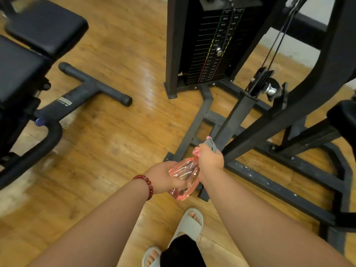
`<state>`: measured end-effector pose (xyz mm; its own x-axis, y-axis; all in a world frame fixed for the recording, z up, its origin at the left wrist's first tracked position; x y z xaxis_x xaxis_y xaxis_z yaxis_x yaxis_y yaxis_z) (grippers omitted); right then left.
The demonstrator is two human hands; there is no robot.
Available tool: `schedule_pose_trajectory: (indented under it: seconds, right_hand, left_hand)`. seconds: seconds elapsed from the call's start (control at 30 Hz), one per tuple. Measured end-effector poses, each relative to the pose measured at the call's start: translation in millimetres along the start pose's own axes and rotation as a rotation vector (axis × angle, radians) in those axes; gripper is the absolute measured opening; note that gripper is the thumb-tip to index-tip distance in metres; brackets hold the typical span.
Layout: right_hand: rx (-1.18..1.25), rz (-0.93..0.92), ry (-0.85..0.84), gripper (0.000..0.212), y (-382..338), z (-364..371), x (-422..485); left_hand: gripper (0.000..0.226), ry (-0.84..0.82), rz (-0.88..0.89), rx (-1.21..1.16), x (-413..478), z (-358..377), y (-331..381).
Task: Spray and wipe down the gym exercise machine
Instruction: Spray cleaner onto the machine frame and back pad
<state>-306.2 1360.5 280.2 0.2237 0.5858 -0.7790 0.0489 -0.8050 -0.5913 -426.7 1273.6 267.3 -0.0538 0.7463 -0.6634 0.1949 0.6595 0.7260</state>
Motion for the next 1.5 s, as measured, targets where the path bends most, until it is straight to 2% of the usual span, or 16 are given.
schedule_pose_trajectory:
  seconds: [0.1,0.3,0.57,0.77,0.87,1.03,1.17,1.27,1.33,1.43,1.5]
  right_hand:
    - [0.06,-0.021,-0.006,0.03,-12,7,3]
    - [0.154,-0.005,0.078,0.028,-29,15,3]
    - [0.162,0.043,0.135,0.028,-17,53,8]
    - [0.272,0.12,0.275,0.024,7,67,9]
    - [0.317,0.115,0.269,0.012,11,74,4]
    - [0.385,0.108,0.322,0.016,0,75,-10]
    - [0.403,-0.043,0.323,0.028,-33,60,-26]
    - [0.404,-0.122,0.307,0.032,-66,51,-41]
    - [0.427,-0.156,0.335,0.031,-82,43,-47]
    - [0.439,-0.184,0.397,0.029,-100,30,-53]
    - [0.471,-0.189,0.423,0.025,-106,23,-53]
  left_hand:
    - [0.029,-0.033,0.03,0.006,10,-9,15]
    - [0.035,-0.077,0.048,0.042,22,-28,31]
    - [0.038,-0.205,0.025,0.118,44,-69,15]
    - [0.033,-0.323,0.009,0.264,65,-95,6]
    - [0.037,-0.379,0.011,0.294,74,-100,7]
    - [0.041,-0.427,0.063,0.333,71,-103,19]
    - [0.05,-0.44,0.137,0.309,54,-103,48]
    - [0.044,-0.432,0.207,0.281,52,-104,77]
    - [0.047,-0.418,0.245,0.304,56,-104,97]
    - [0.064,-0.449,0.271,0.349,60,-96,120]
    - [0.065,-0.472,0.281,0.369,61,-91,132]
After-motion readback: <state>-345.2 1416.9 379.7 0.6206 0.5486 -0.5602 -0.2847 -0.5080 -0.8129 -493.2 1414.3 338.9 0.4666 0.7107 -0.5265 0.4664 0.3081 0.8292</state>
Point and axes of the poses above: each hand's wrist, its own x-axis towards the middle knuckle, its own z-axis out of the palm, y = z × x, the point moved 10 cm from there along x, towards the middle knuckle, and after that the axes turned 1 degree about z, right-handed, at the moved point
